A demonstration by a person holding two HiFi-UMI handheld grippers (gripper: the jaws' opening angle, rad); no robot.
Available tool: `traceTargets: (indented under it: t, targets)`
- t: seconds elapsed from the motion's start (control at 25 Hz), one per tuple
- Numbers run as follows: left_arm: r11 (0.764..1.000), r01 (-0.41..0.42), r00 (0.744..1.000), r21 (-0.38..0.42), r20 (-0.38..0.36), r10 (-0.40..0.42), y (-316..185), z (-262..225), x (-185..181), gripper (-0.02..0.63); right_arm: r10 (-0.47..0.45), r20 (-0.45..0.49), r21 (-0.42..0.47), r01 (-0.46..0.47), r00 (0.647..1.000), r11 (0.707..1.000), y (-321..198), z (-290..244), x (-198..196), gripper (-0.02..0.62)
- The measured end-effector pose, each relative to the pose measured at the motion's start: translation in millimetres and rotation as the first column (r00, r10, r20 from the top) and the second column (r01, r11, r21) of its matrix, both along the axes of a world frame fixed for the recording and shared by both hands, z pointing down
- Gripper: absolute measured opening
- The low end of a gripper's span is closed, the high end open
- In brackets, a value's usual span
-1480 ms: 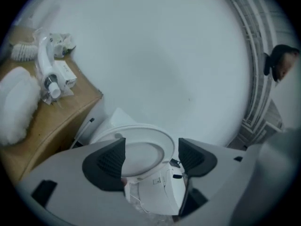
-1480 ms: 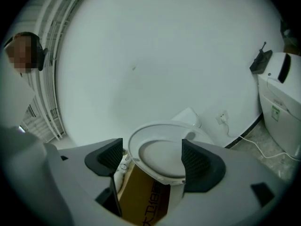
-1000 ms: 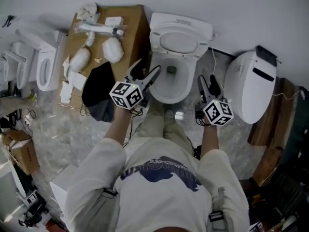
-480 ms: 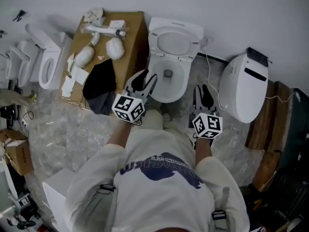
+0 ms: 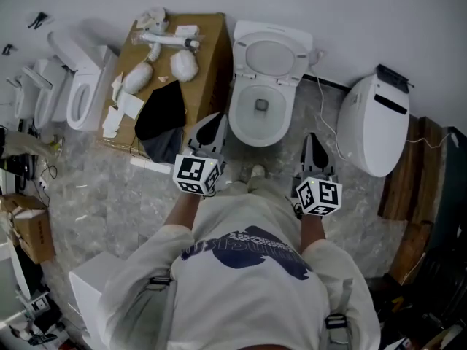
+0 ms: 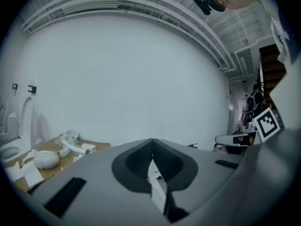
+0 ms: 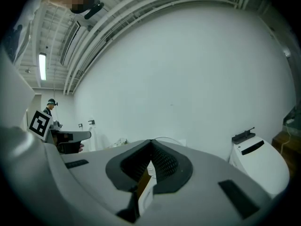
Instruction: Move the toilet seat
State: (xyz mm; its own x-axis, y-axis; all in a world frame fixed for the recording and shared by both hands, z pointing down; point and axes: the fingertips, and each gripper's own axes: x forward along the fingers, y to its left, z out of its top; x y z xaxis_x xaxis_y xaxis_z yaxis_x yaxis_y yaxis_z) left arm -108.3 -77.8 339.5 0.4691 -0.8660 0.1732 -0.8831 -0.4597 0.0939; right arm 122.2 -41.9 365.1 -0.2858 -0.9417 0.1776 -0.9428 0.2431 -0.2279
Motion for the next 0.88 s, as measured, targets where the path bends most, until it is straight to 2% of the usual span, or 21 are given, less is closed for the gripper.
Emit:
traceTargets:
  t: [0.32,0.48,0.68,0.88]
  targets:
    - [1.0,-0.026,0.999,0.006,-0.032,0.026,46.2,-11.5,-40.5,-0.002,0.063,-0.005,0.04,-0.063,0.998,0.997,50.3,-22.7,-26.6,0.009]
    - [0.999,-0.047,0.999,0.014,-0.021,0.047,65.5,-13.0,-53.3,-0.001,0.09,0.019,0.047,-0.091,0.996,0.995,75.3,-27.7,-38.7,0.009]
    - [0.998,-0.065,0.998,0.008,-0.016,0.065,94.7,-16.0,-54.6,-0.002,0.085,0.022,0.047,-0.086,0.996,0.995,107.7,-34.5,-47.9,0.009]
    - [0.998,-0.063,0.998,0.013,-0.013,0.064,129.3,-18.1,-43.5,-0.002,0.064,0.032,0.043,-0.065,0.997,0.997,139.3,-34.0,-41.2,0.009]
